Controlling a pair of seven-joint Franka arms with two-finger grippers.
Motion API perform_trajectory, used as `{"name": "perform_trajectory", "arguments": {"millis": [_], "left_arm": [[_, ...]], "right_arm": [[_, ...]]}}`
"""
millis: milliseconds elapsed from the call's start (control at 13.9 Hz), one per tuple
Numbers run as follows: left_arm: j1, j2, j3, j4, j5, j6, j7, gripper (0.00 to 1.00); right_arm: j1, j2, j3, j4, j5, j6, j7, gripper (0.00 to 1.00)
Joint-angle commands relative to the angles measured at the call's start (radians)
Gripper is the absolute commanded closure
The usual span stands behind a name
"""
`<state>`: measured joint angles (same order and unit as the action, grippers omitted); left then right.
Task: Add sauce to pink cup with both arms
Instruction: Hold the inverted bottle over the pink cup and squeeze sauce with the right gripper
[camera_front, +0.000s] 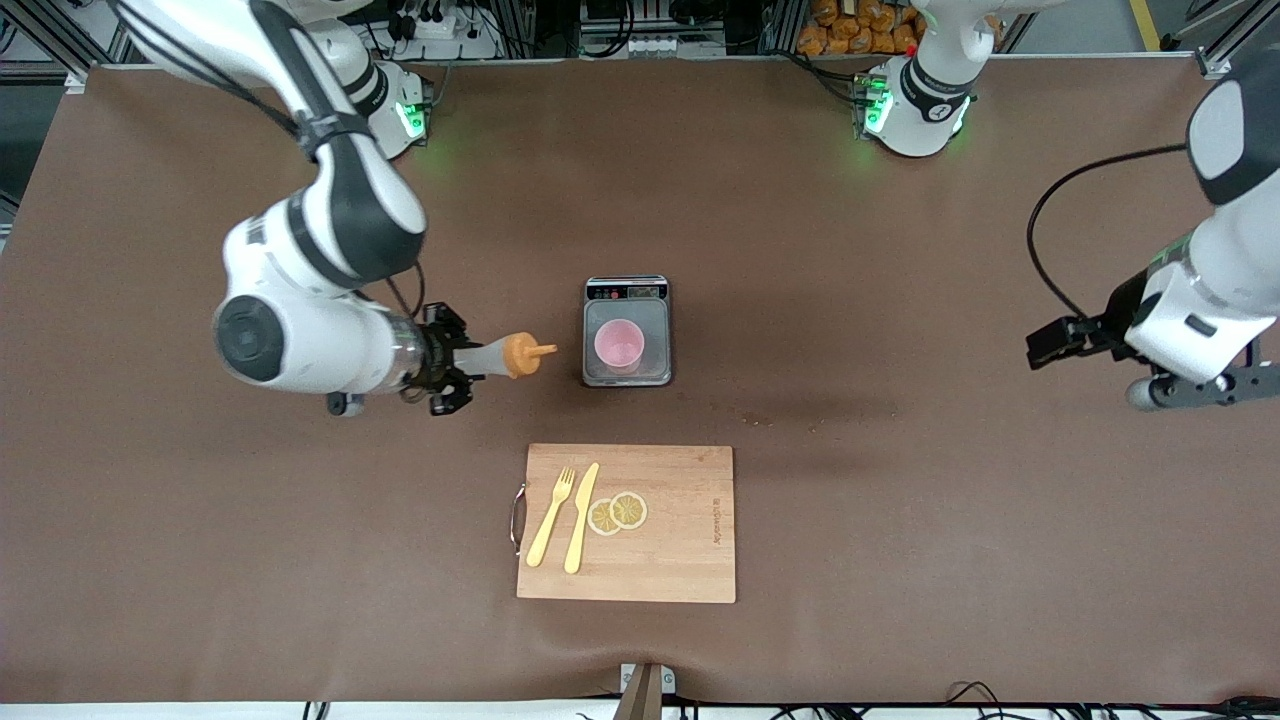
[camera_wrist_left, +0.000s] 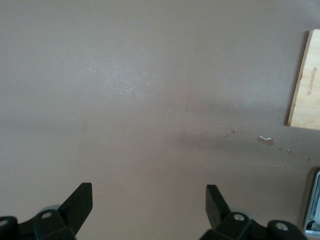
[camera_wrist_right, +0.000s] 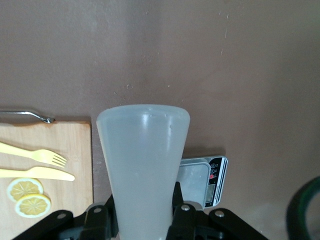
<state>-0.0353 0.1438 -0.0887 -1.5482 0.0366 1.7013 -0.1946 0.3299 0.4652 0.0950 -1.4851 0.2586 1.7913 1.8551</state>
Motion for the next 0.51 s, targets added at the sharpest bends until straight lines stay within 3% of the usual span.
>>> {"name": "perform_trajectory", "arguments": {"millis": [0,433], "left_arm": [[-0.081,-0.134,0.064,-0.102,-0.015,0.003,0.041,0.00],[-0.113,-0.145,0.089,-0.081,-0.015,-0.063,0.180,0.00]], "right_arm": [[0.067,0.006,-0.009,-0.003,-0.080,0.023,0.105,0.72],[0.139,0.044,-0.009,-0.018,-0.217,0.022,0.185,0.72]]}}
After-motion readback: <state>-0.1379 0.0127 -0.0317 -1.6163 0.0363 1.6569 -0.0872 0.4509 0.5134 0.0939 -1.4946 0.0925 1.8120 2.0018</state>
